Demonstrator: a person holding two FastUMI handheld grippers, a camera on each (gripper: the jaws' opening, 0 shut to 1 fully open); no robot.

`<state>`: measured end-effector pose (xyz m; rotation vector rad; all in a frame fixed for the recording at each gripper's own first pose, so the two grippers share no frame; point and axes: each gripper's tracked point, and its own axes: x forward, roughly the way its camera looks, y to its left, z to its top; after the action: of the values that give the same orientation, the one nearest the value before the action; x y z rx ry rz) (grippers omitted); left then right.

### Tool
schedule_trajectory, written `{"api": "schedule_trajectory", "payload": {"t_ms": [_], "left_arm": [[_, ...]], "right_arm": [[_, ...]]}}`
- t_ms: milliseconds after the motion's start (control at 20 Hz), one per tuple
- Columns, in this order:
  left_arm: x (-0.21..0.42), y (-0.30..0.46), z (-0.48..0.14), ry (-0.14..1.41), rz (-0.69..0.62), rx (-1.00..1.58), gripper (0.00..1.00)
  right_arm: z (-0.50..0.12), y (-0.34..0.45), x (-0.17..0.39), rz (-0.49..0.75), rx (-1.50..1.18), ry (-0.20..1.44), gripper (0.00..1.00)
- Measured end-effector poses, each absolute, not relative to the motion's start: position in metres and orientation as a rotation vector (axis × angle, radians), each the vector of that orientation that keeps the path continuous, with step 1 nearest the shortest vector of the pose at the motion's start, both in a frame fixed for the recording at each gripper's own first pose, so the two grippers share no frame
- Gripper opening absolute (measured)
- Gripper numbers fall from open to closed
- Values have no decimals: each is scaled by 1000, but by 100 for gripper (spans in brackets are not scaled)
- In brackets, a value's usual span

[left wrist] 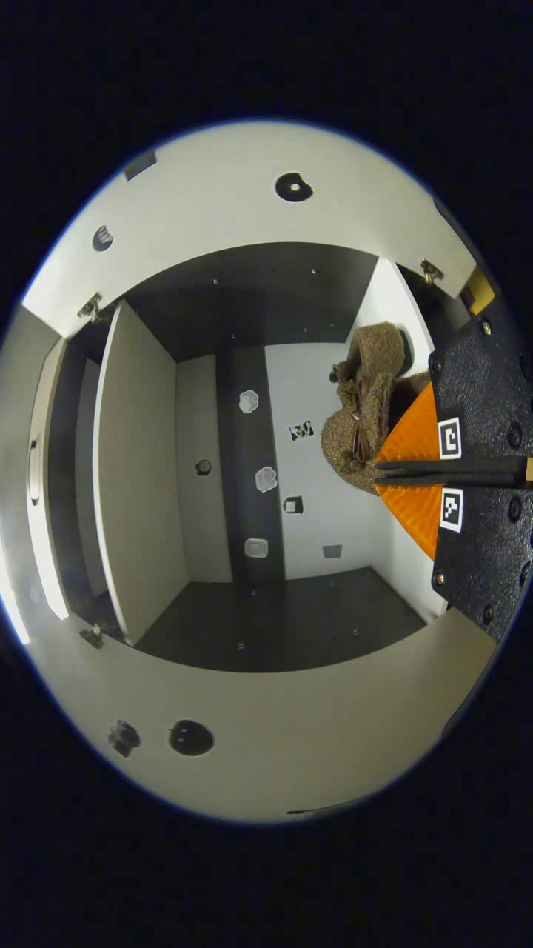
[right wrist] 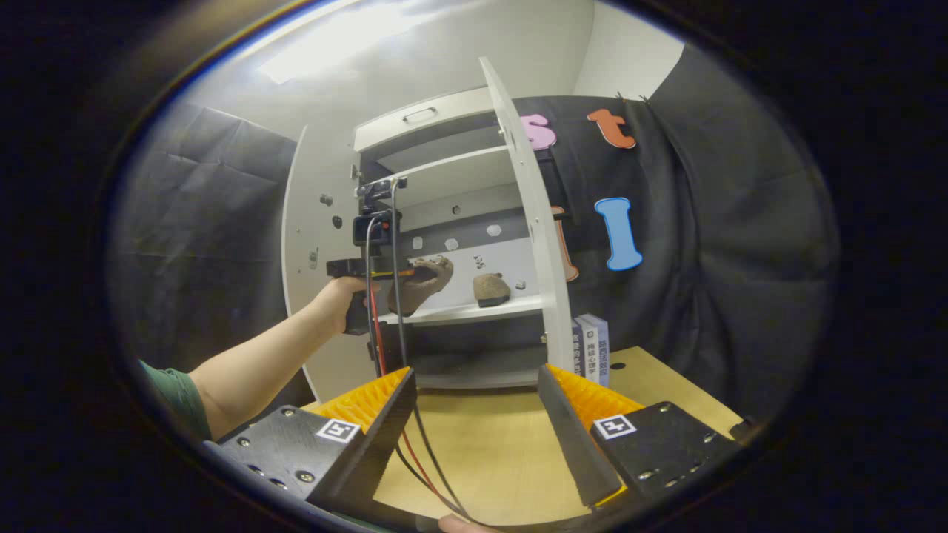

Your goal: Grab one shoe with the right hand and put it into the shoe cabinet, grab the other shoe with the left hand and put it into the shoe cabinet; then close the right door with the right hand and the left door with the left hand.

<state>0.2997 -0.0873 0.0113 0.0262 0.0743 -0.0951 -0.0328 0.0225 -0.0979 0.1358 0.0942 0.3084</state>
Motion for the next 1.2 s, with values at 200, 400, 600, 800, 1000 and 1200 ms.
{"api": "schedule_trajectory", "payload": {"t_ms": [200, 400, 600, 800, 1000, 1200], "left_arm": [[313, -84, 12, 100, -76, 9, 0], [349, -69, 33, 36, -13, 28, 0], [393, -69, -5, 190, -43, -1, 0], [414, -61, -39, 249, -43, 10, 0], [446, -75, -25, 178, -76, 80, 0], [475, -85, -26, 153, -70, 99, 0]], "right_arm": [[-85, 13, -30, 310, 165, 71, 99], [-89, 15, -22, 313, 140, 84, 99], [-101, 17, -14, 305, 117, 106, 99], [-108, 21, -14, 315, 121, 135, 99], [-115, 26, -8, 324, 82, 147, 99], [-119, 39, 6, 341, 56, 174, 99]]}}
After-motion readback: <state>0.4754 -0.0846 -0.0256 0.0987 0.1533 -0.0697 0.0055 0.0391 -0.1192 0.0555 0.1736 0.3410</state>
